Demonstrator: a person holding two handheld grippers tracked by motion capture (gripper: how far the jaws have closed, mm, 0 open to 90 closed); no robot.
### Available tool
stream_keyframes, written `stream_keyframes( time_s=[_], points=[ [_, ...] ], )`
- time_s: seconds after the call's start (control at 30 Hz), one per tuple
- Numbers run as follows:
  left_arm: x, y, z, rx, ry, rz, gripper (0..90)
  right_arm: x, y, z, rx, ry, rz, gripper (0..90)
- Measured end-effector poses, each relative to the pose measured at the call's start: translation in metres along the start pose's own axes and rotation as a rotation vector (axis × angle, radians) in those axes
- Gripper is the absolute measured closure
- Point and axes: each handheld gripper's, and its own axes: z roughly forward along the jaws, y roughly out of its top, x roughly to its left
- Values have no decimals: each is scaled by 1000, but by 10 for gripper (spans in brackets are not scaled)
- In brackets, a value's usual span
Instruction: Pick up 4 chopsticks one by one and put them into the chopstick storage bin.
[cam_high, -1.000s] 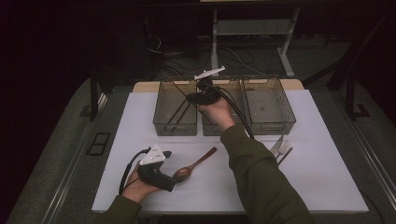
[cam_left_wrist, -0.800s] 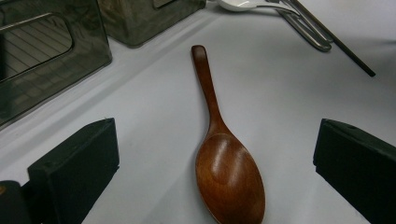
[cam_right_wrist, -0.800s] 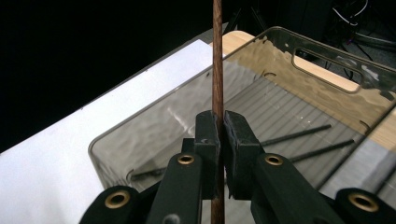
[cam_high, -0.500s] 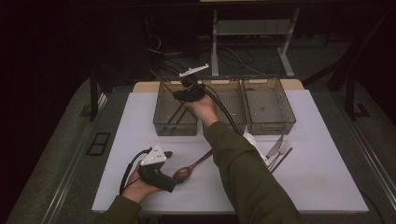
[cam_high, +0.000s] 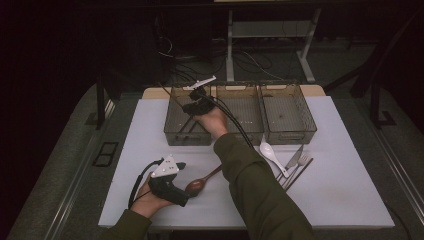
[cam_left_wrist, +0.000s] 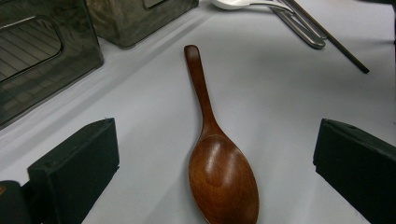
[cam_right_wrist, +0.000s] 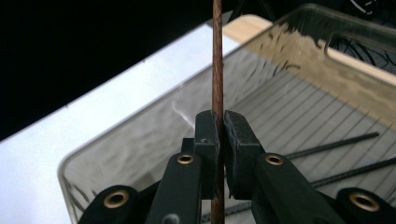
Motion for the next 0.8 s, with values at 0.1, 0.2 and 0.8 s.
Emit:
stream_keyframes(
  time_s=[0.1,0.2,0.8],
  points=[
    [0,0,1,3,0,3,0,2,-1,0,11,-8,-11,831],
    [0,0,0,5,0,6,0,1,-1,-2,29,-10,-4,741],
    [1,0,-2,6,0,13,0,2,-11,-52,-11,51,-15,453]
  ],
)
